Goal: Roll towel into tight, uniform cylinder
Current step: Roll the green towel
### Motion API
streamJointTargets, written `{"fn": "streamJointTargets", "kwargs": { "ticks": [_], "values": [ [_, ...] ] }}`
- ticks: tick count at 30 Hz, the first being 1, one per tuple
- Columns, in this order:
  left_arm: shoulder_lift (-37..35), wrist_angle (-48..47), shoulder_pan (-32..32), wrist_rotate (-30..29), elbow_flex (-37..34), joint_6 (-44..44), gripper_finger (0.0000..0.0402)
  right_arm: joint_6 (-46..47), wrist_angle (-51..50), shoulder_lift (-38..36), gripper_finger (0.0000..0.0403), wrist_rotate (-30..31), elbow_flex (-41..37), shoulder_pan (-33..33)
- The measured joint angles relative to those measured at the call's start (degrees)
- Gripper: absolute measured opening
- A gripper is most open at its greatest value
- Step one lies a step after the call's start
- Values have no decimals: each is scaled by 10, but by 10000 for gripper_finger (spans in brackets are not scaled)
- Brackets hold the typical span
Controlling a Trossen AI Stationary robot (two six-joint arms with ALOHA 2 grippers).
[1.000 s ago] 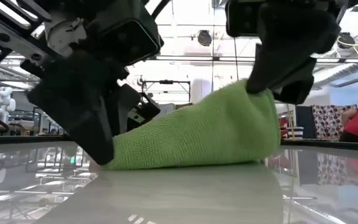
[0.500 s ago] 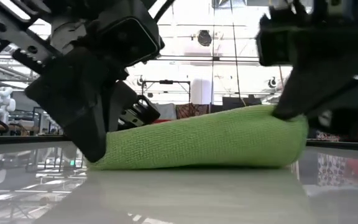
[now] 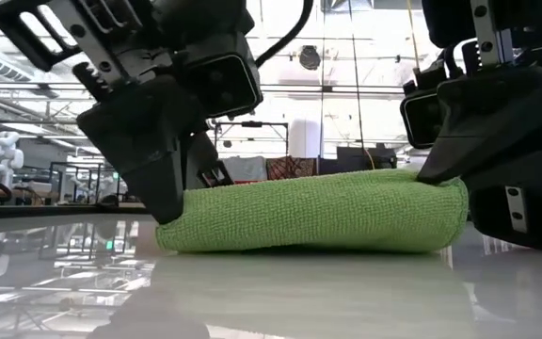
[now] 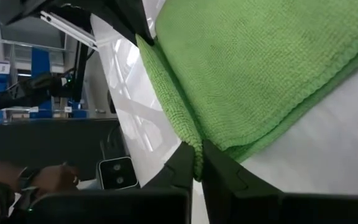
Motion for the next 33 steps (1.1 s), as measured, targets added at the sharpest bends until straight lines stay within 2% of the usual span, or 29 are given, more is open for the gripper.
{"fn": "streamJointTargets", "kwargs": {
  "ticks": [6, 15, 18, 20, 24, 27, 30, 33],
  "values": [
    [0, -7, 14, 28, -1, -33, 17, -16, -2, 0, 36, -11, -1, 1],
    [1, -25, 15, 45, -2, -45, 17, -135, -5, -43, 174, -8, -4, 15],
    [1, -24, 17, 44, -2, -57, 17, -233, -20, -68, 190, 17, 4, 32],
    [1, -24, 19, 44, -2, -63, 17, -318, -64, -81, 191, 25, 27, 48],
    [1, -28, 29, 41, -2, -77, 17, -503, -219, -87, 182, 42, 103, 78],
    [0, -30, 36, 43, -1, -89, 17, -623, -331, -73, 176, 93, 164, 93],
    [0, -31, 40, 54, -1, -90, 17, -708, -395, -58, 175, 151, 208, 96],
    [0, -32, 44, 61, -1, -90, 17, -769, -408, -39, 175, 162, 231, 91]
  ]
}}
